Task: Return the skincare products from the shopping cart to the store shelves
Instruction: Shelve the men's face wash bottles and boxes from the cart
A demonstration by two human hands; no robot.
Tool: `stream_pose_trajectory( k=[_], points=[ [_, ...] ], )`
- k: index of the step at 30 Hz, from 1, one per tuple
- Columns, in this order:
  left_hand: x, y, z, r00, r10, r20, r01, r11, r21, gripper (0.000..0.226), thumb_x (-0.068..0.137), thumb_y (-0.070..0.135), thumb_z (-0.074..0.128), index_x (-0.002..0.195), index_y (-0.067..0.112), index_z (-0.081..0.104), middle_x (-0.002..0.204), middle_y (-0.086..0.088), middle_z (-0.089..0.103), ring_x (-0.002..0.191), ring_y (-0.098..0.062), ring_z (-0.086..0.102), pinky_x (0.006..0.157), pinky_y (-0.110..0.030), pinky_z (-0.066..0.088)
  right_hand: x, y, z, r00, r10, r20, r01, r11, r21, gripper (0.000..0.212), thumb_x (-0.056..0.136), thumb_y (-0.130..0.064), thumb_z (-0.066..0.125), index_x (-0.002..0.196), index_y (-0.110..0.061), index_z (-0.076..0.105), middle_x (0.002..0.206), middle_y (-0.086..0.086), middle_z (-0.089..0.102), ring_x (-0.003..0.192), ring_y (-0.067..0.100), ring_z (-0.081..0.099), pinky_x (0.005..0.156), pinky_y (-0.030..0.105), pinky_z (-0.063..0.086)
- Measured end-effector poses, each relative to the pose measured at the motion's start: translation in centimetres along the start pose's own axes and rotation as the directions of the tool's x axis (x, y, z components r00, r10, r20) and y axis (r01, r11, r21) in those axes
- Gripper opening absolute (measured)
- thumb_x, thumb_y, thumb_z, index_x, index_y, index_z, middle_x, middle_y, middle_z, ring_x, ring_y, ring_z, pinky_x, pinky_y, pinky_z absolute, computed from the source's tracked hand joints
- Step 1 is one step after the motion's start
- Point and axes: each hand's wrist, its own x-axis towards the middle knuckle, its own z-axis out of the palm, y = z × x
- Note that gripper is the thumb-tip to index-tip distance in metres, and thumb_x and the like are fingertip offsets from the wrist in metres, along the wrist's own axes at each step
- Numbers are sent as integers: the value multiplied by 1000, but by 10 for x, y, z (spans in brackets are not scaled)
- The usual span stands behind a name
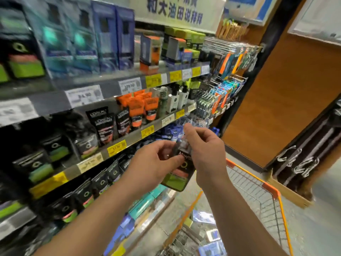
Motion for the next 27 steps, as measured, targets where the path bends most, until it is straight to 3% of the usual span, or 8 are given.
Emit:
stream_pose_trajectory(
  k=[2, 6, 8, 14, 17, 21, 25, 27],
  points=[
    [-5, 4, -20, 998, -1, -56, 0, 1000, -10, 21, 86, 27, 82, 98, 37, 69, 79, 34, 69, 70, 11, 66, 61, -7, 46, -3, -6, 17, 998, -14, 57, 11, 999, 46, 20, 87, -44, 80, 81, -26, 75, 80, -4, 74, 81, 18, 70, 81, 49, 58],
    [-12, 12, -60, 984, 19, -178, -24, 999, -24, 24, 84, 31, 83, 100, 43, 70, 89, 27, 72, 80, 5, 69, 71, -17, 54, -11, -15, 49, 983, -74, 169, 67, 996, 52, 51, 76, -66, 73, 106, -26, 72, 101, -2, 76, 96, 15, 72, 84, 38, 58],
    [-15, 16, -80, 971, 45, -237, -55, 998, -38, 25, 84, 29, 83, 96, 45, 67, 89, 31, 71, 80, 7, 68, 71, -16, 53, -14, -18, 66, 965, -74, 252, 61, 996, 60, 57, 79, -65, 67, 114, -21, 68, 104, 2, 76, 98, 19, 73, 87, 43, 59],
    [-22, 27, -131, 915, 31, -402, -76, 992, -98, 26, 79, 29, 88, 100, 37, 74, 95, 13, 78, 93, -14, 75, 89, -48, 60, -23, -25, 112, 880, -112, 461, 128, 992, -4, 35, 98, -57, 56, 125, -36, 63, 121, -9, 73, 116, 13, 68, 104, 51, 52],
    [-27, 31, -150, 875, 35, -482, -87, 993, -85, 27, 81, 31, 87, 104, 34, 72, 94, 15, 77, 90, -9, 74, 90, -45, 60, -25, -28, 129, 825, -138, 547, 192, 981, -43, 44, 99, -56, 56, 139, -39, 54, 131, -15, 67, 125, 7, 61, 109, 46, 49],
    [-32, 38, -171, 824, 29, -565, -102, 990, -98, 30, 79, 37, 86, 106, 36, 71, 100, 11, 78, 94, -15, 75, 93, -50, 58, -29, -31, 151, 740, -160, 653, 254, 966, -52, 46, 98, -28, 68, 140, -40, 52, 128, -10, 67, 121, 12, 64, 102, 43, 54],
    [-38, 45, -189, 740, 49, -671, -124, 990, -65, 24, 85, 32, 84, 103, 39, 70, 97, 17, 76, 90, -6, 74, 87, -41, 60, -41, -37, 179, 726, -157, 670, 406, 884, -233, 88, 74, -62, 80, 149, -40, 40, 143, -13, 45, 133, 5, 47, 108, 33, 47],
    [-42, 48, -195, 694, 79, -716, -120, 993, -7, 24, 85, 34, 83, 102, 41, 68, 94, 23, 74, 86, 2, 71, 82, -31, 59, -46, -45, 191, 727, -212, 653, 473, 844, -253, 72, 73, -59, 81, 134, -40, 49, 125, -16, 45, 115, -7, 48, 91, 11, 44]
  ],
)
